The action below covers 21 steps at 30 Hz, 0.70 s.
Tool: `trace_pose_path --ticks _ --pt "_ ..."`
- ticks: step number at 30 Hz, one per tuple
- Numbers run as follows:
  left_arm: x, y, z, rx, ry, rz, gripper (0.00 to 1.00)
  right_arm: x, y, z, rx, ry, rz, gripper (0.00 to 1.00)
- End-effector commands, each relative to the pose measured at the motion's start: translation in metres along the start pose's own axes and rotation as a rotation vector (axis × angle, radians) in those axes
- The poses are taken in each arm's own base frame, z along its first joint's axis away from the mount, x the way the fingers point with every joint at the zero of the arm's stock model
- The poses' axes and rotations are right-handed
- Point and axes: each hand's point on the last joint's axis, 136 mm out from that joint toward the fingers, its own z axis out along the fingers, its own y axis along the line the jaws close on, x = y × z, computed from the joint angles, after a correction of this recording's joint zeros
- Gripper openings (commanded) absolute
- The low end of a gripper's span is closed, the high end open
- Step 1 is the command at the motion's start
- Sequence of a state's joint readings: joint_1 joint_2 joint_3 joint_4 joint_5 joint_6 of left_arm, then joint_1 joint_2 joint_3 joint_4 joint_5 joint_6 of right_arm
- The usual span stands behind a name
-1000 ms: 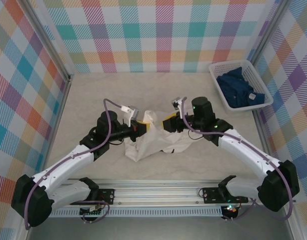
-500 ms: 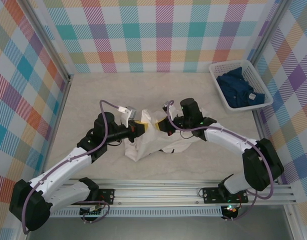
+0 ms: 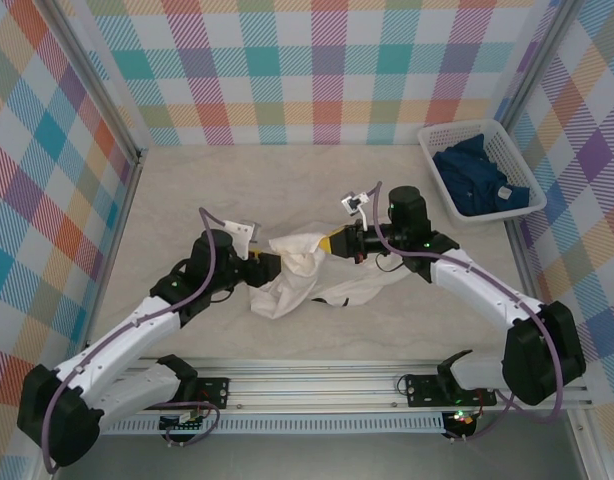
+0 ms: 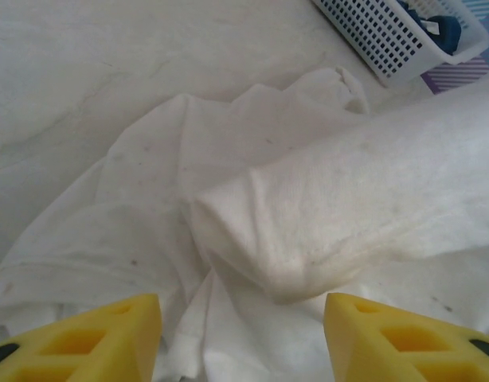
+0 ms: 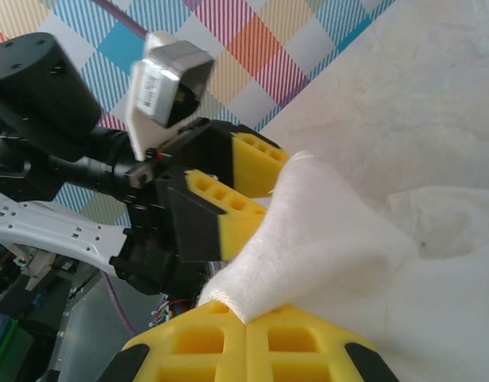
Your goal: Fold the inside-out t-shirt
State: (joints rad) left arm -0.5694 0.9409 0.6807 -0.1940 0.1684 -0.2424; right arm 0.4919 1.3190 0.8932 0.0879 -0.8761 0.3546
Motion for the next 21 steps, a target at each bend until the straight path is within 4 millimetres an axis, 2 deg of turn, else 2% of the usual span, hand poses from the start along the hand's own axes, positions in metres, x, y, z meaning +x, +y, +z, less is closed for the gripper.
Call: trace_pose_path --ticks 1,4,7,8,9,11,15,16,21 --pt "-0.015 -0.024 -0.029 0.056 -0.056 0.07 0.57 -0.011 0.006 0.004 -0.042 0.0 0.021 0.0" --pt "-0.009 -0.056 -0.038 0.199 -0.05 0.124 0.52 -0.013 0.005 0.006 -0.044 0.002 0.038 0.0" --pt "-0.005 -0.083 -0.035 0.311 -0.011 0.175 0.47 -0.014 0.004 0.006 -0.042 0.004 0.049 0.0" --pt "-0.004 -0.089 -0.032 0.32 0.0 0.201 0.48 -0.014 0.004 0.007 -0.044 0.006 0.051 0.0" --pt "-0.004 -0.091 -0.025 0.29 0.01 0.237 0.53 -0.014 0.004 0.007 -0.047 0.008 0.053 0.0" --pt "-0.012 -0.082 -0.011 0.164 -0.001 0.326 0.62 -0.013 0.004 0.007 -0.052 0.014 0.057 0.0" --pt "-0.034 -0.052 0.011 -0.072 -0.036 0.465 0.72 -0.007 0.004 0.007 -0.054 0.036 0.064 0.0" --pt "-0.038 -0.046 0.015 -0.116 -0.04 0.494 0.78 -0.006 0.004 0.007 -0.054 0.04 0.062 0.0" --pt "-0.042 -0.033 0.031 -0.207 -0.033 0.565 0.8 -0.003 0.005 0.006 -0.057 0.057 0.06 0.0"
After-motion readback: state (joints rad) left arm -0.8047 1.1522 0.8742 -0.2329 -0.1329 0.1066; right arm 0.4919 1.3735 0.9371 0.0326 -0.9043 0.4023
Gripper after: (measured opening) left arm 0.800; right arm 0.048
